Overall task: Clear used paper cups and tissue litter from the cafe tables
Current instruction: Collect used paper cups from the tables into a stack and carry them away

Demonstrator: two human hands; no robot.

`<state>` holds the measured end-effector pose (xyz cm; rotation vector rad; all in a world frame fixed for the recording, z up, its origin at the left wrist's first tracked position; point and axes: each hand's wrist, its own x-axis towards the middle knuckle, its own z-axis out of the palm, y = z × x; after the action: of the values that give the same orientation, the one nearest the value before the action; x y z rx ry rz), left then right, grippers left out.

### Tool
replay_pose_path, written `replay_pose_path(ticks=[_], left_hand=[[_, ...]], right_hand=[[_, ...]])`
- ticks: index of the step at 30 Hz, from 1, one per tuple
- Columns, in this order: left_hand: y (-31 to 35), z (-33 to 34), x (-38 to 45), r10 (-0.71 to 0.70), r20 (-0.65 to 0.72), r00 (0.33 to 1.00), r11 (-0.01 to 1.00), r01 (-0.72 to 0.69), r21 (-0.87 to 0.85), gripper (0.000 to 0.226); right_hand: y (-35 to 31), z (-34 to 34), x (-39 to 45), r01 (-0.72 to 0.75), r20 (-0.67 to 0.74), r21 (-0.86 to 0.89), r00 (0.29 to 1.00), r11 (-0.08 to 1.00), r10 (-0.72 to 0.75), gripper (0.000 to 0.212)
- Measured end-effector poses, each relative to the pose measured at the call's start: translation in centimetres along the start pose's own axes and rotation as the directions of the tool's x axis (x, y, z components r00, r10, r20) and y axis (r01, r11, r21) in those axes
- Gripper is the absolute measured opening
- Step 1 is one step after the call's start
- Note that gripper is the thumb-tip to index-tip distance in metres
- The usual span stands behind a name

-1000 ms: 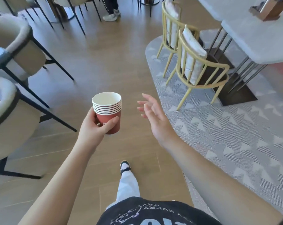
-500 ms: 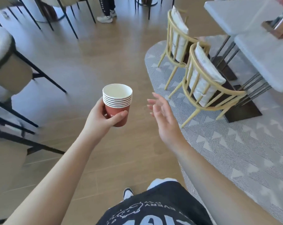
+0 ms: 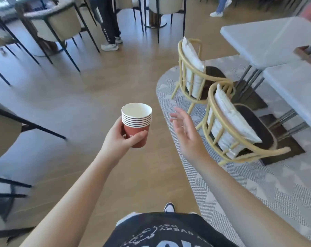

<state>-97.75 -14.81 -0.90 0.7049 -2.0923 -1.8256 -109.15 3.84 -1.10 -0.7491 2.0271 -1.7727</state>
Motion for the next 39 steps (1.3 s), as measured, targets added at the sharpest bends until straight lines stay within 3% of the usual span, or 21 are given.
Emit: replay_pose_path(ticks=[8,17,22,27,31,39], left_hand=[[1.3,-3.1,14.3,0.007,-0.011,1.000,1.000,-0.007,-0.016,0.059],[1.0,-11.2,32.5,0.008,0.027,1.000,1.000,-0.007,-0.019,0.068],[1.5,-13.5,41.5,0.030,0.050,0.998,0.999,-0.028,-0.031,0.058],[1.1,-14.0,49.5,0.011,0.037,0.999,0.999,-0.009,-0.052,0.059],[1.2,-13.7,57.1,-0.009,0.042,0.999,1.000,0.010,-0.029,0.059],[5.0,-12.3,73.7,0.021,0.045,0.999,0.999,-0.023,0.044,0.061]], right_hand=[[1.2,2.3,15.3,-0.019,-0.006,0.007,1.000,1.000,0.019,0.044],[1.1,9.4,32.5,-0.063,-0.098,0.027,0.993,0.998,0.065,0.054],[1.5,10.7,40.2,-0.052,-0.138,0.027,0.989,0.998,0.055,0.050],[3.0,10.9,49.0,-0.039,-0.152,0.053,0.987,0.998,0.047,0.034],[5.2,10.0,56.4,-0.015,-0.170,0.069,0.985,0.997,0.026,0.044],[6.4,5.9,72.2,0.018,-0.180,0.154,0.984,0.988,0.011,0.043]])
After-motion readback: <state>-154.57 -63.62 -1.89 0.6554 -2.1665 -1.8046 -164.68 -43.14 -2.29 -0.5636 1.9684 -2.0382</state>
